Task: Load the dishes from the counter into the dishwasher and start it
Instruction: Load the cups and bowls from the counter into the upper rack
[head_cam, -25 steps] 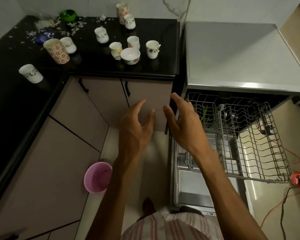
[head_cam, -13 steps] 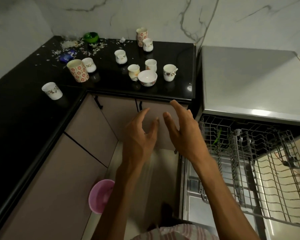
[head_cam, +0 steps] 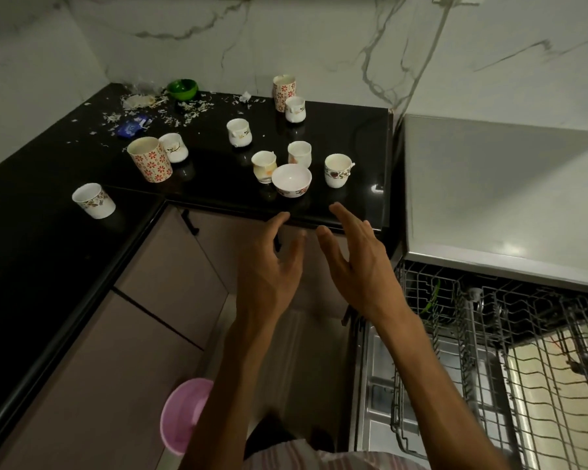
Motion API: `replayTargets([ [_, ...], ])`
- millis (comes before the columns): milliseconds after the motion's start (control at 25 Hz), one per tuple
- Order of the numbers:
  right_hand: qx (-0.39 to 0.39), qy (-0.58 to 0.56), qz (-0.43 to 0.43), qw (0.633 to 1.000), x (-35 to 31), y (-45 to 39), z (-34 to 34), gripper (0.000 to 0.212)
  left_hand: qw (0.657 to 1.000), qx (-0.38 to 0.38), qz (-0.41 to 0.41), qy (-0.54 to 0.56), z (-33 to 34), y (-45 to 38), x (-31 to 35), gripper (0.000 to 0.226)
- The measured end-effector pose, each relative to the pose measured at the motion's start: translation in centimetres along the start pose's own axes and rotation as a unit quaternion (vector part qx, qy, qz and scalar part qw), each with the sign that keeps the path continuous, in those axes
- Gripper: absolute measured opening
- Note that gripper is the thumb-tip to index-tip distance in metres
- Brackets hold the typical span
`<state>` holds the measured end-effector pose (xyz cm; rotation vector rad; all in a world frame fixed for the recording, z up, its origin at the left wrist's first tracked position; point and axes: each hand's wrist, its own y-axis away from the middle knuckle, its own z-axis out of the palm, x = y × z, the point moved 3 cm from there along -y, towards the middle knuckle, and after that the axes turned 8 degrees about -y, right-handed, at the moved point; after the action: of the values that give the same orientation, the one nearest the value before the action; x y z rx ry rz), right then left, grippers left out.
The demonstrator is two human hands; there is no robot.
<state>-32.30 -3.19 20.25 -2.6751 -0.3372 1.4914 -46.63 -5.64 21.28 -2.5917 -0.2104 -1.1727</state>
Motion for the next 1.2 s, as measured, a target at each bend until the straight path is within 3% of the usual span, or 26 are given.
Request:
replayTargets([
  [200, 0.017, 0.007, -0.021, 1.0, 1.1, -3.3, 1.6, 0.062, 1.0, -0.004, 0.0, -0.001, 0.4, -3.9, -1.7, 0.047],
  [520, 0.037, -0.036, -0.023, 0.998, -1.1, -9.6, 4.6, 0.044, 0.999, -0.006, 0.04, 0.02, -1.2, -11.7, -4.3, 0.039],
  [720, 0.069, -0.049, -0.005, 0.996, -1.9, -12.5, 6.8, 0.052, 0.998, -0.02, 0.043, 0.029, -2.2, -15.3, -6.2, 0.04],
  [1000, 0.032, -0.026, 0.005, 0.999, -1.4, -16.4, 9.7, 0.059, 0.999, -0.001, 0.014, 0.039, -2.2, -19.2, -9.1, 0.036],
  [1200, -0.002, -0.049, -0.033, 0.998, -1.3, -20.7, 10.5, 0.047, 0.999, 0.012, -0.024, 0.028, -1.2, -22.6, -10.4, 0.043],
])
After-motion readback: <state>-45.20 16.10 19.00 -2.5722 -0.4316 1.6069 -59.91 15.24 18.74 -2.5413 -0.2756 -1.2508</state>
